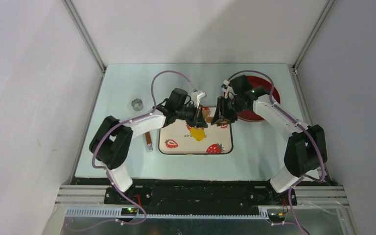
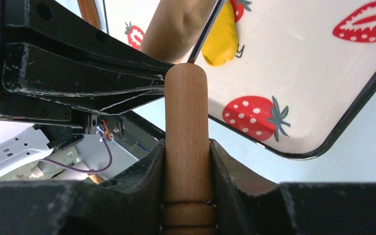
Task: Roll out the dumpling wrappers from the dough
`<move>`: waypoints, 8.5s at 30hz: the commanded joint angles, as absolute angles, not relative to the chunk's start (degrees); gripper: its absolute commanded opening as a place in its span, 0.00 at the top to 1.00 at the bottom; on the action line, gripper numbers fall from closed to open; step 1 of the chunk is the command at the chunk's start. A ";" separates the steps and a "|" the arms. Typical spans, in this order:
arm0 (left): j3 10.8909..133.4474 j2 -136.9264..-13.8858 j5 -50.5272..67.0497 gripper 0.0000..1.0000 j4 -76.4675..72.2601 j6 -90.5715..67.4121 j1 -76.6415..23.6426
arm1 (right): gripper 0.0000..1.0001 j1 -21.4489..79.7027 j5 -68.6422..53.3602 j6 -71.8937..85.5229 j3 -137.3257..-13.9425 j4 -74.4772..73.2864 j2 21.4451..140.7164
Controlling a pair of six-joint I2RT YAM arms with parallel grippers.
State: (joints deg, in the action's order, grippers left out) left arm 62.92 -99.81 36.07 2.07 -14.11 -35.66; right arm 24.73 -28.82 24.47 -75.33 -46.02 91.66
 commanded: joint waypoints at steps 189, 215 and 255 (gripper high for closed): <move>67.40 -80.63 0.29 0.03 35.05 -24.39 -2.27 | 0.14 10.98 -7.75 33.00 -44.31 -37.66 60.25; 92.15 -114.93 9.71 0.58 37.98 -26.46 11.89 | 0.14 16.06 -7.99 31.24 -49.30 -36.58 69.59; 84.26 -94.29 7.54 1.00 39.19 -19.27 2.09 | 0.14 14.75 -10.67 29.84 -50.95 -39.01 68.27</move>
